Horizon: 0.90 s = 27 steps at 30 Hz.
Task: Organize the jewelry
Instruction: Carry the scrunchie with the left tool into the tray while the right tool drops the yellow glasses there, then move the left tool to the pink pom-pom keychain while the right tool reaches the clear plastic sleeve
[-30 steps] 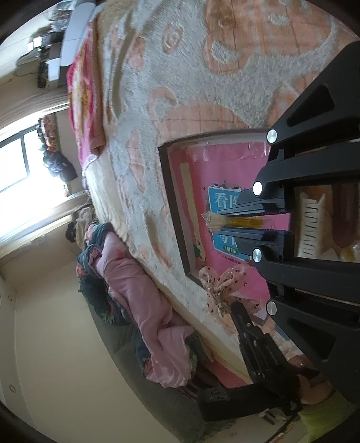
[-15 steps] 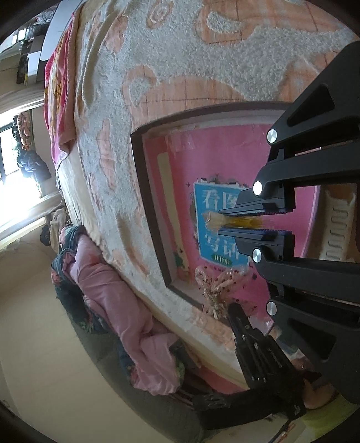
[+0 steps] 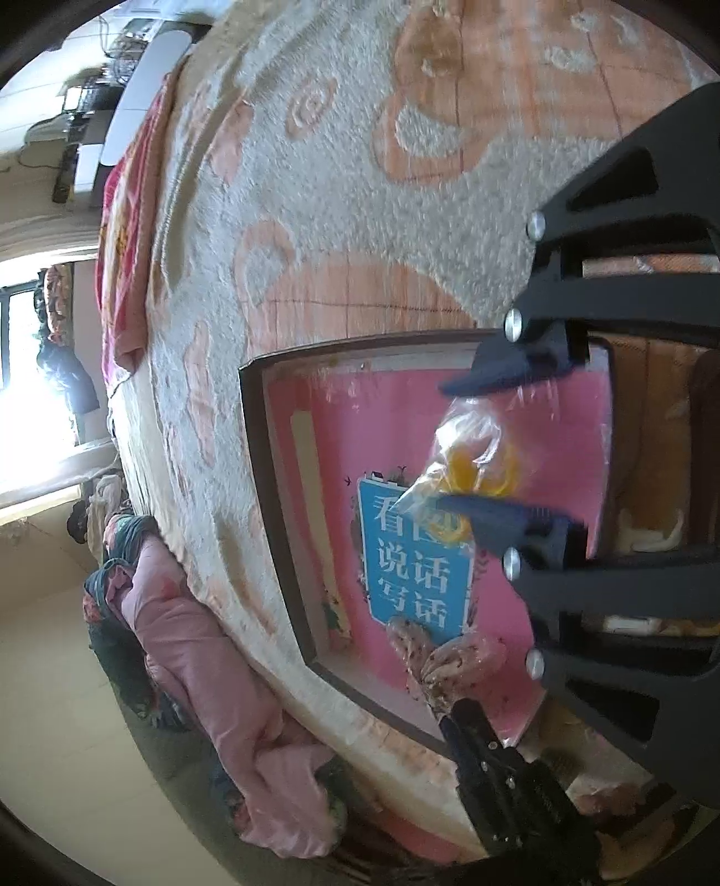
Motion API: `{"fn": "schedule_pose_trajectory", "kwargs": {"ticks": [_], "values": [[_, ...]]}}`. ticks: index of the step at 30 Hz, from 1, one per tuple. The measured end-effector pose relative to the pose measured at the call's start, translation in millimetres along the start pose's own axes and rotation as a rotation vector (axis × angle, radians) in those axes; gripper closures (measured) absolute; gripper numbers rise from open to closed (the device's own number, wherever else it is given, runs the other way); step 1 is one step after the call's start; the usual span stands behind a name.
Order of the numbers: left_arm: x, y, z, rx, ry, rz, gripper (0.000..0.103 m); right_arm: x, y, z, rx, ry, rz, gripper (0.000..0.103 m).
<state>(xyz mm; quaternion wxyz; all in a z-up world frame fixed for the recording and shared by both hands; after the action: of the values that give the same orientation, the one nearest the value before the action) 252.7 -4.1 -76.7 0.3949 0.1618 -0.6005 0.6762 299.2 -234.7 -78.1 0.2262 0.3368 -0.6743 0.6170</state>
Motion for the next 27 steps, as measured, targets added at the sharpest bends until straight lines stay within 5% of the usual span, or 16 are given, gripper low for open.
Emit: {"fn": "schedule_pose_trajectory", "kwargs": {"ticks": [12, 27], "values": [[21, 10, 3, 0.028, -0.006, 0.049, 0.055, 32, 13, -1, 0.026, 0.028, 0.071, 0.035], [69, 25, 10, 0.057, -0.005, 0.167, 0.020, 97, 44, -5, 0.076, 0.047, 0.189, 0.018]]}}
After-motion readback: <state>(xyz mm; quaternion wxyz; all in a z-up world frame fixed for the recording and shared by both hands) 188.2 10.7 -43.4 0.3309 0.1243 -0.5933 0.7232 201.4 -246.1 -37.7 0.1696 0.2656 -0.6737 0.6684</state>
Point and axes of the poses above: each gripper's, at about its wrist camera, not at the fingertips, and x roughly against the way its jaws point, z to its right, y to its underside, the point moved 3 cm from there along -x, roughly the way its jaws point, and after that the axes turned 7 degrees about y, right-handed, at the moved point
